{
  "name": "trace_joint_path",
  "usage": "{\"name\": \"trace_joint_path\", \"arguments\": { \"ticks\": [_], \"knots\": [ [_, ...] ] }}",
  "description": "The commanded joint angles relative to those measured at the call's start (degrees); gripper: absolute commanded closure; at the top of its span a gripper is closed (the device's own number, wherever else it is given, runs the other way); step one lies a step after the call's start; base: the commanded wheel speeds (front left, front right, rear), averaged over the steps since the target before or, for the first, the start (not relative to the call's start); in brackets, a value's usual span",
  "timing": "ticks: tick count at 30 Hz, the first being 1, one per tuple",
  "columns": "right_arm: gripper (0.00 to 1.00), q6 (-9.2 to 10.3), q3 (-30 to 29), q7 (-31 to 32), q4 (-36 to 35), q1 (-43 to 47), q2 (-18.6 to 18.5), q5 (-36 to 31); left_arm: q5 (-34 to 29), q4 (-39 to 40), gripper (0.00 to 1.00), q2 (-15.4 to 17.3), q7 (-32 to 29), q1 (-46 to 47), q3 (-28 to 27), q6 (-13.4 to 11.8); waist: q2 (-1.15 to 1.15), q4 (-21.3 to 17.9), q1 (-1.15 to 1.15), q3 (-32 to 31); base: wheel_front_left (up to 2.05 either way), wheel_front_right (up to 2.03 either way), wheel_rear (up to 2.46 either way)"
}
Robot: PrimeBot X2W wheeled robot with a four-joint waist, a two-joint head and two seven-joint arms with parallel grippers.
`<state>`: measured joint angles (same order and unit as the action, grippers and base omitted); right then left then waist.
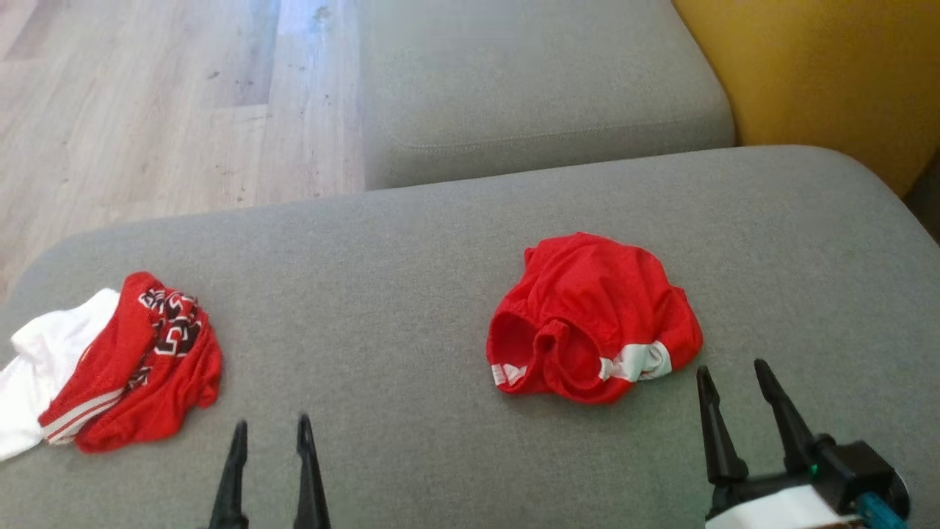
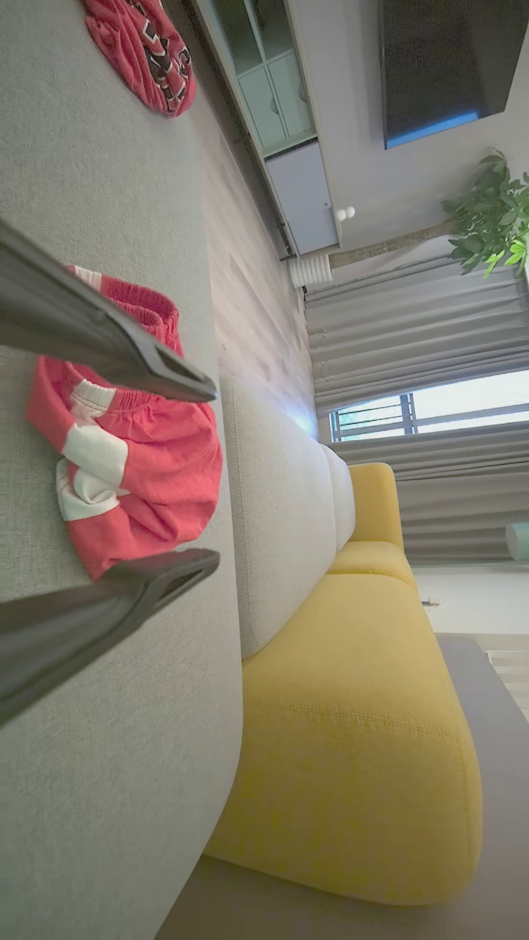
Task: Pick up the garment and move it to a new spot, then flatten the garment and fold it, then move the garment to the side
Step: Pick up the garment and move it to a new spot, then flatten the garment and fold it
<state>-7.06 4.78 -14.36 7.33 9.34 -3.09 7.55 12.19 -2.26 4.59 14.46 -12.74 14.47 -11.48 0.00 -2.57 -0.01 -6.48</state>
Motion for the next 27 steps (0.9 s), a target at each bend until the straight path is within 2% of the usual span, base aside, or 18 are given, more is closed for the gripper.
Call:
{"name": "trace_joint_path", "arguments": {
  "ticks": [1,11,27],
  "knots": [
    [0.00,-0.43,1.25,-0.63,-1.61,-1.28,-0.35,0.28,-0.71,2.25,0.00,-0.79,0.53,1.48,-2.21,0.50,0.00,0.32,0.01,-0.32,0.00,0.00,0.00],
    [0.00,-0.43,2.82,-0.63,-1.16,0.59,-0.11,0.82,-2.91,2.19,0.00,-1.64,0.53,-2.32,-5.25,3.92,0.00,0.56,0.01,-1.13,0.00,0.00,0.00],
    [0.00,-0.43,3.09,-0.63,-1.26,0.42,-0.08,0.72,-2.48,1.98,0.00,-1.70,0.53,-1.79,-4.50,3.51,0.00,0.66,0.01,-0.79,0.00,0.00,0.00]
  ]
}}
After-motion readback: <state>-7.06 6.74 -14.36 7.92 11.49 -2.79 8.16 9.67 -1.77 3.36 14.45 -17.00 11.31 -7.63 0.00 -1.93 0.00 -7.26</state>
